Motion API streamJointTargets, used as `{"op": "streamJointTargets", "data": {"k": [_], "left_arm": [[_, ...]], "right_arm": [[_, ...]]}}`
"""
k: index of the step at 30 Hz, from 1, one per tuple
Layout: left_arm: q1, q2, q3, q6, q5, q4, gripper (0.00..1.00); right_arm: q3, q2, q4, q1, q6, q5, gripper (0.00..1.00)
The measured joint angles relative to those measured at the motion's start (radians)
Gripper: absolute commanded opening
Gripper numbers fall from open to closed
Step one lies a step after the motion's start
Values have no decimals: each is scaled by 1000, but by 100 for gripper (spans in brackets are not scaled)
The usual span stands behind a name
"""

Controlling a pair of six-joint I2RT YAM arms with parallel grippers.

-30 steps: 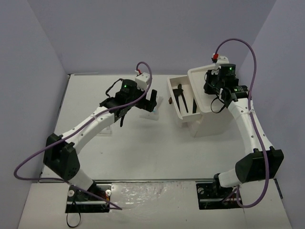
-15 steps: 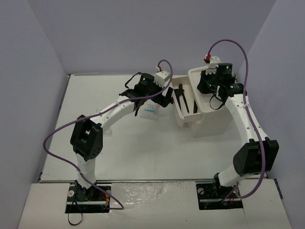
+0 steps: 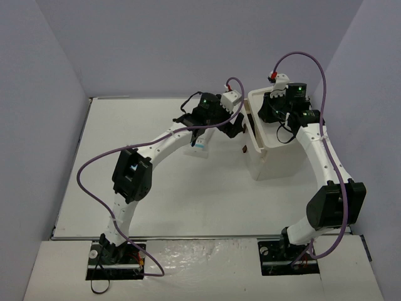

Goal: Organize the makeup

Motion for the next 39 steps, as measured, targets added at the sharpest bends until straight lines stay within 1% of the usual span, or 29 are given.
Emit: {"op": "streamJointTargets", "data": {"k": [9,12,15,19,20,24,26,27,30,34,37,39], "left_arm": [[-37,118,162,-12,31,13,94],[-37,137,191,-22,38,4,94],[-37,136,189,-38,27,5,94],[-38,85,102,-62,-27,44,94],[-38,59,62,-70,-50,48,94],[-20,-95,-104,-113,-136,38,95],[8,-196,-178,-137,-199,26,95],[26,-254,-213,-150,-233,0,96],[101,-429,-276,-187,-331,-94,97],[257,-660,-365,-227,-424,-192,97],[371,-838,-466,-232,-498,-277,97],[420,-939,-535,-220,-534,-327,97]], "right_arm": [[-8,0,20,-1,1,5,4],[-8,0,22,-1,2,17,6],[-3,0,18,0,7,37,17],[23,0,-19,1,13,86,39],[34,0,-31,2,13,100,42],[100,0,-85,11,25,141,62],[142,-4,-109,25,40,159,68],[164,-6,-115,33,47,168,74],[215,-21,-122,78,64,209,84],[243,-42,-125,202,92,281,94],[240,-37,-125,315,127,325,97],[213,-20,-103,392,164,376,98]]}}
